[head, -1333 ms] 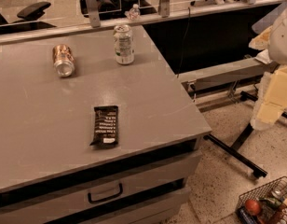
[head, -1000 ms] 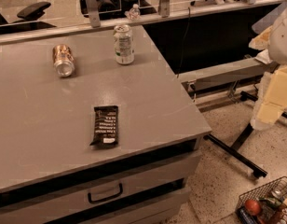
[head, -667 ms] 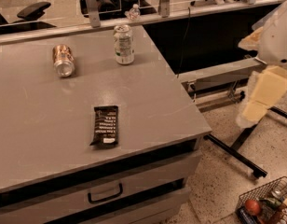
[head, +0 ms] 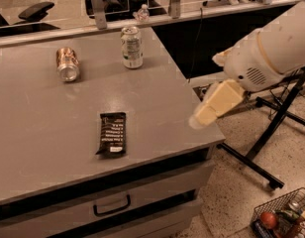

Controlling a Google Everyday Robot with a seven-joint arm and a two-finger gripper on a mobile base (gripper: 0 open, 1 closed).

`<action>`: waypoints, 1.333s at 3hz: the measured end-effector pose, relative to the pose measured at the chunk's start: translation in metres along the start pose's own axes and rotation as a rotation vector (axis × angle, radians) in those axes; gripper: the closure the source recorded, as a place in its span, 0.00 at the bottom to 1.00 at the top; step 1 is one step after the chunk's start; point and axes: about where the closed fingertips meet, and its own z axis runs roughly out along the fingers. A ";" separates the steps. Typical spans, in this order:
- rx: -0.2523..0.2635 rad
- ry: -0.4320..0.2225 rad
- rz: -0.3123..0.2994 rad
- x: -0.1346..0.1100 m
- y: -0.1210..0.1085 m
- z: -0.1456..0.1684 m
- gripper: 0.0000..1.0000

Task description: Pick orange can

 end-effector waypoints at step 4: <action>0.115 -0.234 0.092 -0.046 -0.010 0.040 0.00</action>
Offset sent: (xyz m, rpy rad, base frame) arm 0.0112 0.0355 -0.0139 0.1236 -0.0276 -0.0429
